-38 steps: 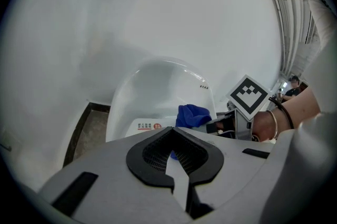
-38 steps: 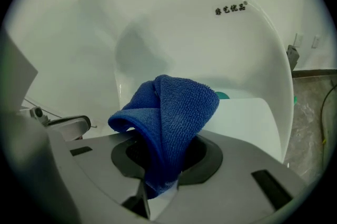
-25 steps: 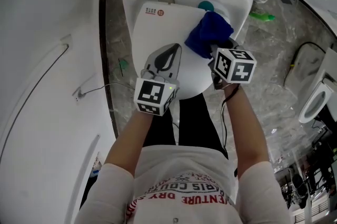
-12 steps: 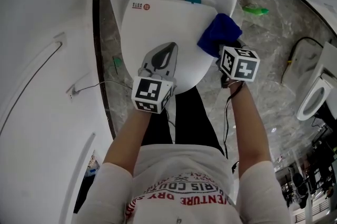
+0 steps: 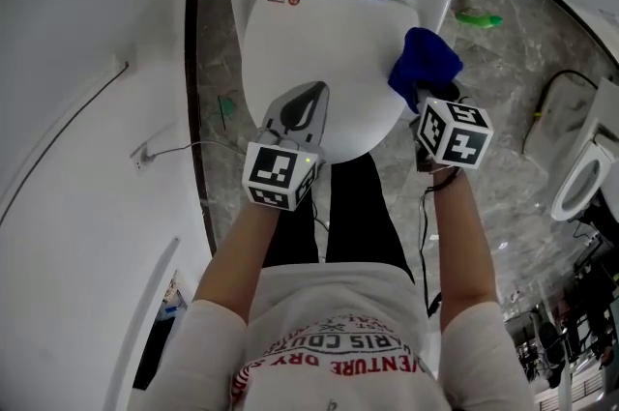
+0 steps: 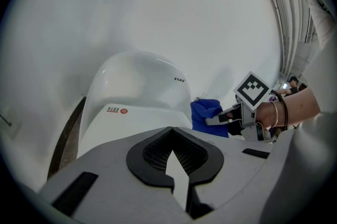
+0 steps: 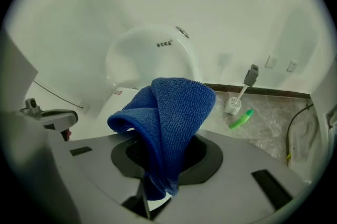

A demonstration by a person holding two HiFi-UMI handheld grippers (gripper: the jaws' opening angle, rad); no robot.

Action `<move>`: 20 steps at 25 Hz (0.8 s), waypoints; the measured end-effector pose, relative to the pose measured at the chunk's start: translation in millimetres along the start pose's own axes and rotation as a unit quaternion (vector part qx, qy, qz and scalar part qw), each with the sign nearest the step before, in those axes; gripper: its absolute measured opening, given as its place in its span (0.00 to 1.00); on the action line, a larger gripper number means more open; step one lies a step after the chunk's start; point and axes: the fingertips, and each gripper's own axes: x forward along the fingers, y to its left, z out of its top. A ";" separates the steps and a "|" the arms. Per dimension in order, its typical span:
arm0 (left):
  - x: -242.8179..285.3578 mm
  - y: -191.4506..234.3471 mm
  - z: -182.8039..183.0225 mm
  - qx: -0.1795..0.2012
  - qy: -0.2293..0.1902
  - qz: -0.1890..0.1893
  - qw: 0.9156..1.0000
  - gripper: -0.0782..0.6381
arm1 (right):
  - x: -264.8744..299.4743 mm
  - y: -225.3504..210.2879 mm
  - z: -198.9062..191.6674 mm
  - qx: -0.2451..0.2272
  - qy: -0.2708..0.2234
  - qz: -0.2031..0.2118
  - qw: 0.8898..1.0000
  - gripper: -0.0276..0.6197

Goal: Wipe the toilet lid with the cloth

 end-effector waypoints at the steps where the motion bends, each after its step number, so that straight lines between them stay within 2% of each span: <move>1: -6.5 3.0 -0.7 0.001 -0.005 0.000 1.000 0.12 | -2.9 14.0 3.1 -0.003 -0.007 0.008 1.000 0.18; 5: -43.0 24.9 -12.2 0.000 -0.018 0.003 1.000 0.12 | -4.2 91.1 5.2 0.019 -0.026 0.064 0.997 0.18; 13: -127.7 108.6 -66.9 -0.001 0.008 0.018 1.000 0.12 | 38.6 267.0 -23.1 0.045 -0.009 0.158 0.986 0.18; 16: -153.5 143.8 -79.7 -0.005 0.011 0.030 0.999 0.12 | 62.0 310.9 -35.9 0.048 0.008 0.168 0.984 0.18; 20: -170.9 184.5 -91.4 -0.019 0.009 0.043 0.999 0.12 | 99.3 342.5 -53.5 0.037 0.037 0.164 0.985 0.18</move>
